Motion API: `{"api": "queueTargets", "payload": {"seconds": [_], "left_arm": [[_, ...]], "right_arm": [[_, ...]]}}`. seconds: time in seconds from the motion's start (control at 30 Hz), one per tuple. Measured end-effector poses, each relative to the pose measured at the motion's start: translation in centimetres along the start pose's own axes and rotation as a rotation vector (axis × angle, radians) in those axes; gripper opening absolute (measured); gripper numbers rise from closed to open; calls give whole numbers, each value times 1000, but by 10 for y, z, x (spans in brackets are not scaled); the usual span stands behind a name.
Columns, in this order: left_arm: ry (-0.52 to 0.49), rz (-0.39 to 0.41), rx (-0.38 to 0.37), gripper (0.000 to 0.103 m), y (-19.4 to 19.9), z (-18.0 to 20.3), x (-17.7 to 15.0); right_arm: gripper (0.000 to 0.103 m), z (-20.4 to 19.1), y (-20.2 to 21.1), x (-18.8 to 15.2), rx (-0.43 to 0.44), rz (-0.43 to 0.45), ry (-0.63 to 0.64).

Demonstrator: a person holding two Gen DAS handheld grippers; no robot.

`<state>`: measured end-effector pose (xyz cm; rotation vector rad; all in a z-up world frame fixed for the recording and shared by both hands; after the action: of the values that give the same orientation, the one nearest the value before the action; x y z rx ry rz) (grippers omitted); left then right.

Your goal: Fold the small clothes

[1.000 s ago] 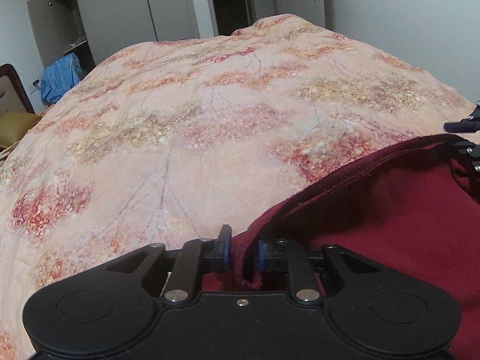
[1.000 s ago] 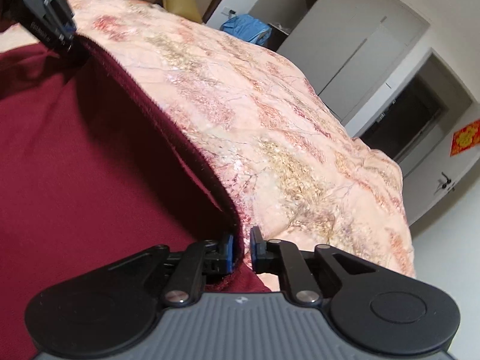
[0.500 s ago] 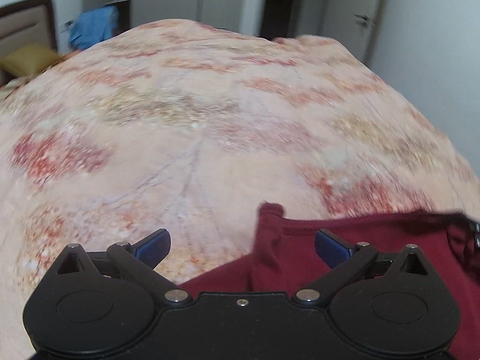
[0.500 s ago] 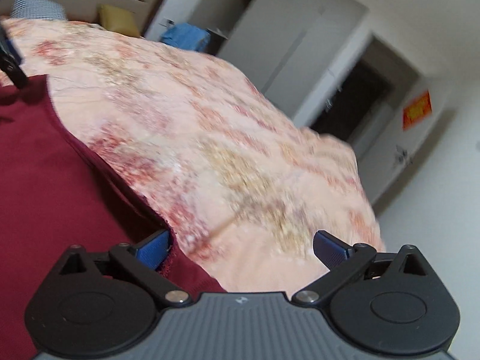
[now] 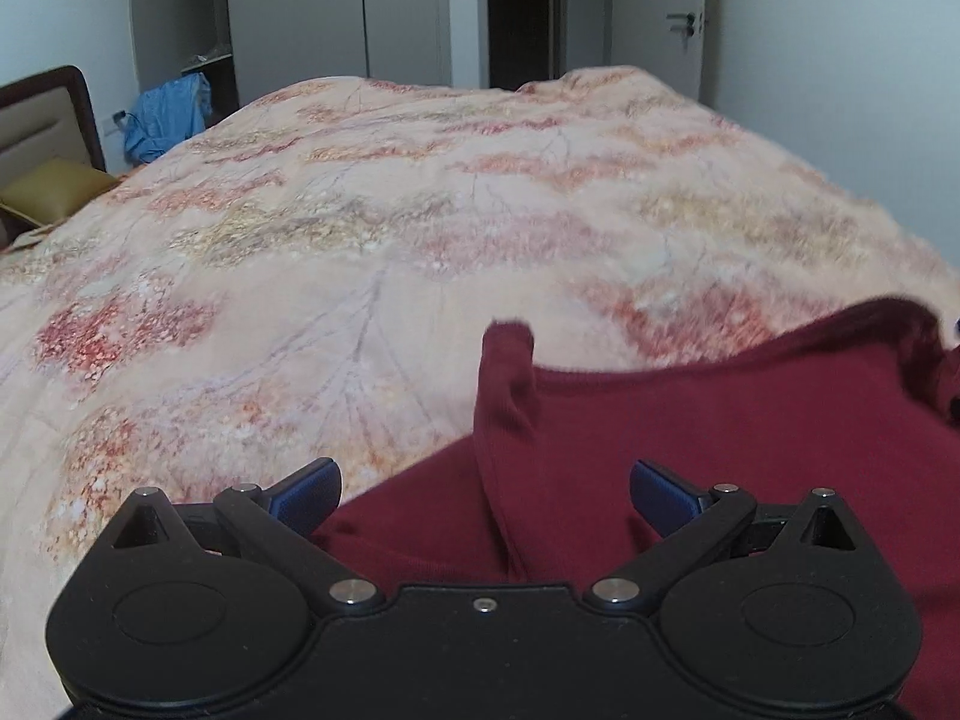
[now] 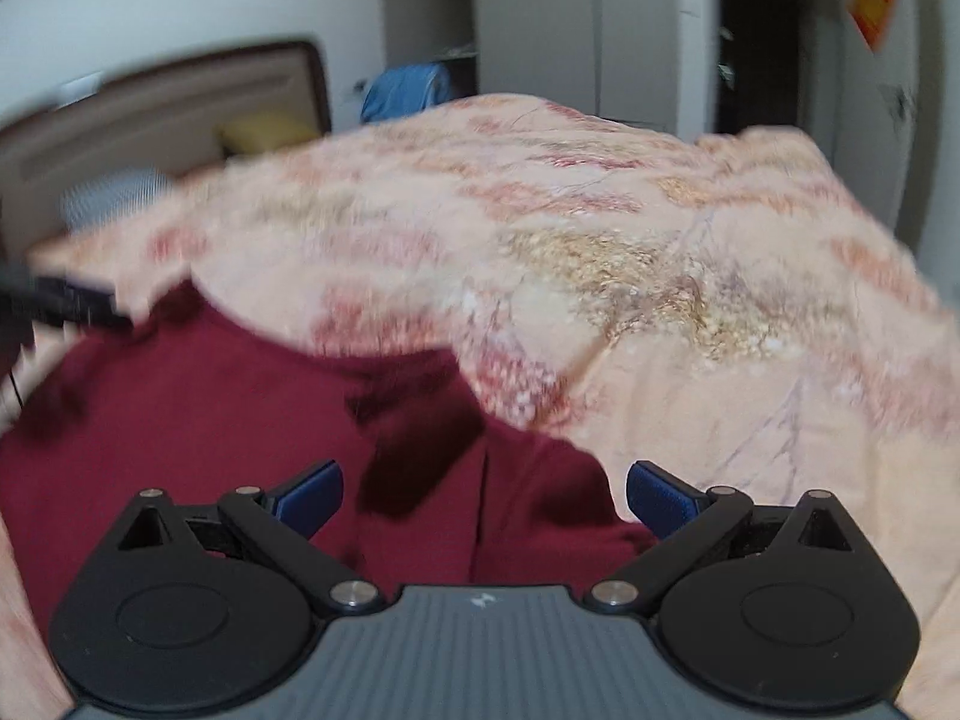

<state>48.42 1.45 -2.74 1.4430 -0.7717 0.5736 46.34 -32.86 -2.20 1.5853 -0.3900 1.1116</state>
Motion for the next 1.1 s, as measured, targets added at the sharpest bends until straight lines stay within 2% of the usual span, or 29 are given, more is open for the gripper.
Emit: {"api": "queueTargets", "payload": {"seconds": [0.1,0.17,0.27,0.33,0.4,0.53,0.6,0.67,0.73,0.8,0.87,0.9,0.97,1.07,1.1], "left_arm": [[-15,4,105,102,-11,-1,-3],[21,-4,172,102,-15,-10,-1],[77,-3,251,103,-16,-28,4],[118,-2,258,103,-14,-38,6],[160,-7,243,103,-13,-46,7],[256,33,138,102,2,-48,8],[260,70,98,102,12,-41,8],[244,83,109,102,18,-36,7],[234,88,147,102,25,-35,4],[238,94,201,102,33,-39,2],[262,114,220,102,45,-46,3],[283,125,224,102,54,-51,4],[333,151,229,102,73,-61,7],[387,182,245,102,107,-74,10],[396,192,250,102,119,-77,11]], "right_arm": [[103,-23,-5,-8,-100,1,197],[103,-29,-9,-8,-180,27,265],[103,-12,-7,-1,-361,81,196],[103,11,1,3,-429,122,78],[103,32,6,1,-487,105,-32],[103,43,19,-10,-501,93,-96],[103,32,35,-13,-449,152,-117],[103,13,48,-12,-378,192,-79],[103,-10,49,-17,-350,168,2],[103,-23,48,-28,-383,140,87],[103,-23,47,-42,-475,106,125],[103,-19,47,-47,-506,90,111],[103,-9,51,-57,-502,96,31],[103,-1,61,-65,-601,79,-39],[103,0,67,-66,-607,93,-71]]}}
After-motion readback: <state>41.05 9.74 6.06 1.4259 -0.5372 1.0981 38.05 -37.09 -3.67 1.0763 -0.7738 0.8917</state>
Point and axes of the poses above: each gripper's, at about its wrist camera, not at the fingertips, and y roughly against the way its jaws point, z to its right, x to its top, the point moved 5 cm from there along -y, roughly the way its jaws point, and after that the axes turned 2 degrees about y, right-handed, at the moved point
